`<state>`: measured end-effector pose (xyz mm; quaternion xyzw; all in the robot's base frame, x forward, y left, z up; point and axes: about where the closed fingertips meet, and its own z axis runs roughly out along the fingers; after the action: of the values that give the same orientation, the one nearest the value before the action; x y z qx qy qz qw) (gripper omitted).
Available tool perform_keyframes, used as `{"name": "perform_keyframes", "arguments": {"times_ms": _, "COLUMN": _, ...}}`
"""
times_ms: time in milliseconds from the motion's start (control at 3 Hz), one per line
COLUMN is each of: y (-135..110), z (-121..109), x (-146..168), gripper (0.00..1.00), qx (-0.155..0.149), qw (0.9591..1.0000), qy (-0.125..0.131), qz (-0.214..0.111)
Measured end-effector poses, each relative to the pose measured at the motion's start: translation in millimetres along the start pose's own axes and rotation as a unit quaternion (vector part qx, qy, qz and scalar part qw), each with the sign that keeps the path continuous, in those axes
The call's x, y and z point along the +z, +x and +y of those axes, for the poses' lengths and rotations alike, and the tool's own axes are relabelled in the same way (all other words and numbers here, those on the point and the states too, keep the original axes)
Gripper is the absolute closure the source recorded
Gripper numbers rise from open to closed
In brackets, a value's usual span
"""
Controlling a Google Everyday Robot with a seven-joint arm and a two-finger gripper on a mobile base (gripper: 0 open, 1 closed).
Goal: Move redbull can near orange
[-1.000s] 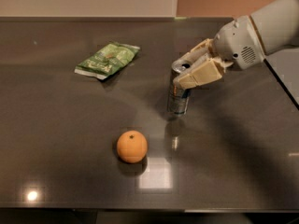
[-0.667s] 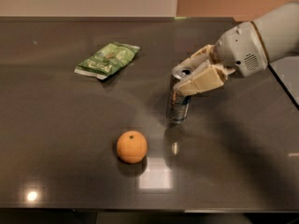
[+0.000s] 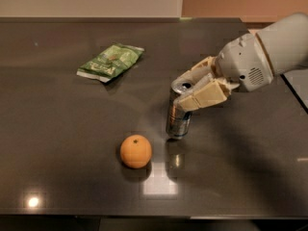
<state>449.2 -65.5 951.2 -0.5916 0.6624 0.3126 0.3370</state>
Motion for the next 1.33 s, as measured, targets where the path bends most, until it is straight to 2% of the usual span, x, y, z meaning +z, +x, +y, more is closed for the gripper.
{"name": "perform_keyframes", "arguments": {"times_ms": 667, "y": 2, "z": 23, "x": 11, "gripper": 1.00, "qx": -0.016, "qw": 0.9999, "qy": -0.001, "qz": 0.006}}
{"name": "perform_keyframes", "arguments": {"times_ms": 1000, "y": 4, "z": 29, "x": 16, "gripper": 0.82, "qx": -0.022, "qw": 0.9997, "qy": 0.001, "qz": 0.006}}
{"name": "perform_keyframes", "arguments": {"times_ms": 1333, "y": 7, "z": 32, "x": 20, "gripper": 0.59, "qx": -0.023, "qw": 0.9997, "qy": 0.000, "qz": 0.005}}
